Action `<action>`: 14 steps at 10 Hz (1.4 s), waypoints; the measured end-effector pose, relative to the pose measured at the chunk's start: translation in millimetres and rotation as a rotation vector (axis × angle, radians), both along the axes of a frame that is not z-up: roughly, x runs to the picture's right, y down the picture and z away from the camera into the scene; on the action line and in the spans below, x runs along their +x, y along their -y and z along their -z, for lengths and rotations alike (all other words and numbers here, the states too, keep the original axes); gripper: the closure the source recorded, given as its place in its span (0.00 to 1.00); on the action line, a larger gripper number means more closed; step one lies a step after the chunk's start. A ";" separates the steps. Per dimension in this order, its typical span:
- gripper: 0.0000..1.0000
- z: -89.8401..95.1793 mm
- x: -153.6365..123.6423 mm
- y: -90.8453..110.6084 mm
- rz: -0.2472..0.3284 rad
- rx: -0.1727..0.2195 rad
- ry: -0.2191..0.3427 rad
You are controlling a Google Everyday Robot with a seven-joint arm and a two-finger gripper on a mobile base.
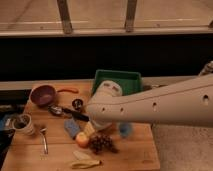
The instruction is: Place fork in tray
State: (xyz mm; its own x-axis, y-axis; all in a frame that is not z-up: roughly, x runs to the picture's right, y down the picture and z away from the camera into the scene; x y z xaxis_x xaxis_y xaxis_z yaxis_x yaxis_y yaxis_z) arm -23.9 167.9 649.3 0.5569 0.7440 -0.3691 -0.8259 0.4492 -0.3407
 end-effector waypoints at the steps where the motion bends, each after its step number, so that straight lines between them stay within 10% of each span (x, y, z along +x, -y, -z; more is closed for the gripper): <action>1: 0.20 -3.5 2.0 -0.5 0.002 -0.019 -0.002; 4: 0.20 -22.5 -12.7 -2.3 0.053 -0.056 0.036; 8: 0.20 -40.2 -101.7 12.9 0.175 -0.063 0.147; 14: 0.20 -20.4 -228.1 -0.4 0.335 -0.035 0.314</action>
State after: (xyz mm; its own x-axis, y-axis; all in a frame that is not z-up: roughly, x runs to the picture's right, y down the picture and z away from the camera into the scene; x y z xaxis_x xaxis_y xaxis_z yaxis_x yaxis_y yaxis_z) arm -252.0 168.3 669.7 0.8536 0.4938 -0.1658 -0.4913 0.6575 -0.5713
